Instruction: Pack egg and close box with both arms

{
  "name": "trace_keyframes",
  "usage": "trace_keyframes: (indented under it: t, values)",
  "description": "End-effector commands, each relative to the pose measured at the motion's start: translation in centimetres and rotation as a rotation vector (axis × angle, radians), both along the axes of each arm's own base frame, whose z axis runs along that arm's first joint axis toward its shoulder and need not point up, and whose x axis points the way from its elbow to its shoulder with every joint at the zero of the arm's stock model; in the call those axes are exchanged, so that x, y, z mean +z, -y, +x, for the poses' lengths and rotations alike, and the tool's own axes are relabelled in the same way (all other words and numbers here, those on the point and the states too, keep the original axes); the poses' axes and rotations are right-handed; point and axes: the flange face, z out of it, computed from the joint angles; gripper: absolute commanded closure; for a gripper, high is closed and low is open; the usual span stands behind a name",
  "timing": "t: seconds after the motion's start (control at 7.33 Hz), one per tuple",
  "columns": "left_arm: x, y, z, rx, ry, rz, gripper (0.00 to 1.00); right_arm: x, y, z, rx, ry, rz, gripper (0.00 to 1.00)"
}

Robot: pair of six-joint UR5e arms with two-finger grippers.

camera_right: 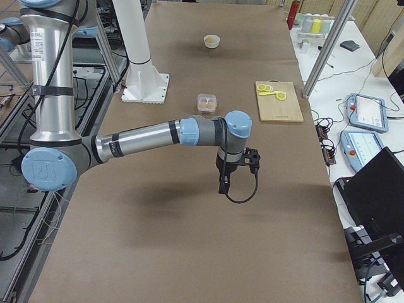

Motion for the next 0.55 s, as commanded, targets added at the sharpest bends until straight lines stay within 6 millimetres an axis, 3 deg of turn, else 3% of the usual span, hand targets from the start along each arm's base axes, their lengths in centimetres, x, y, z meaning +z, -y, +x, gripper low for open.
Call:
trace_keyframes:
  t: [0.0,0.41]
  values:
    - [0.04,-0.01,-0.02,0.001,0.003,0.002,0.02,0.0,0.0,0.0,0.0,0.0,0.0,0.0]
    - [-0.58,0.41,-0.02,-0.003,0.001,0.01,0.02,-0.01,0.01,-0.06,-0.005,-0.001,0.005,0.0]
